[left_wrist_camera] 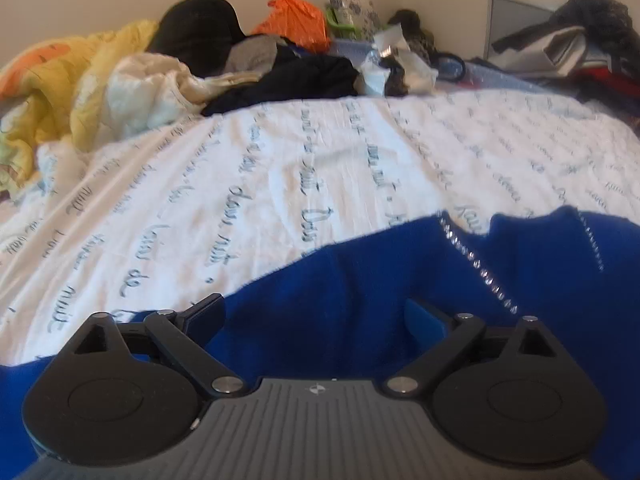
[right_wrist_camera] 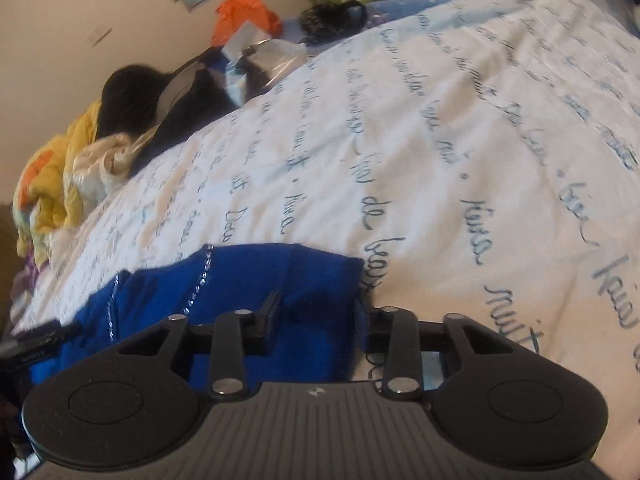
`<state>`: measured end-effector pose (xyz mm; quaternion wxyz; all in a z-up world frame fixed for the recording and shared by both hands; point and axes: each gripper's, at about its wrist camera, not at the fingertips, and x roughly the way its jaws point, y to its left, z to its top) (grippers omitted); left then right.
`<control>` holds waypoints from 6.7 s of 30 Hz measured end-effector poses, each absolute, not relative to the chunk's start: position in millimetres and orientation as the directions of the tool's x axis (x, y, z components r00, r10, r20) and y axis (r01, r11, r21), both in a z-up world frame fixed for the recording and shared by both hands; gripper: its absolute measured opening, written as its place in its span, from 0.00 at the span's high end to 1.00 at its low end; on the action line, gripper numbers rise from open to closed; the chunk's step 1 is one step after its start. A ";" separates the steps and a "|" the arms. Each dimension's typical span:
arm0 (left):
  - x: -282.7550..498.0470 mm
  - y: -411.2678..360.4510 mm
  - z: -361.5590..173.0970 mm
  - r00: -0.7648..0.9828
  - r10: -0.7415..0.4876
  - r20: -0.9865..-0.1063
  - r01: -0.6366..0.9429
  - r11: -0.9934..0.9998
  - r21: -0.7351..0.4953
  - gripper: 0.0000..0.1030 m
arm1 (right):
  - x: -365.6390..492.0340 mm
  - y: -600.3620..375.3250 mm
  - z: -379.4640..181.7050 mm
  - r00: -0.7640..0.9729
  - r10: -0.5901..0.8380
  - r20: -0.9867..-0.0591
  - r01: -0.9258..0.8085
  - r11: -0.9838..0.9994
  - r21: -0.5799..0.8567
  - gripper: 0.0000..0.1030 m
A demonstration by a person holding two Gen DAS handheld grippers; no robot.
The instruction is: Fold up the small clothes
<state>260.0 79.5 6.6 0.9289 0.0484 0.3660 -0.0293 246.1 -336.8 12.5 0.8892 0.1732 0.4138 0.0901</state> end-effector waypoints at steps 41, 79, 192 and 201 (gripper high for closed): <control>124.1 303.8 42.1 0.614 0.609 -0.501 -0.568 0.782 0.255 0.06 | 201.3 -261.9 6.1 0.789 0.171 -0.590 -0.164 0.984 0.065 0.71; 74.7 62.7 8.3 0.817 -0.259 -0.516 0.032 0.912 -0.409 0.00 | 204.9 -226.3 17.1 0.421 0.618 -0.664 -0.141 0.768 0.625 0.63; -136.3 123.3 26.6 0.628 -0.162 -0.761 -0.033 0.972 -0.234 0.02 | -119.5 -283.2 31.3 0.599 0.158 -0.785 -0.155 0.985 0.079 0.00; -151.2 123.0 35.8 0.555 -0.245 -0.795 0.007 0.957 -0.289 0.26 | -110.2 -292.5 18.8 0.475 0.284 -0.833 -0.191 0.957 0.217 0.35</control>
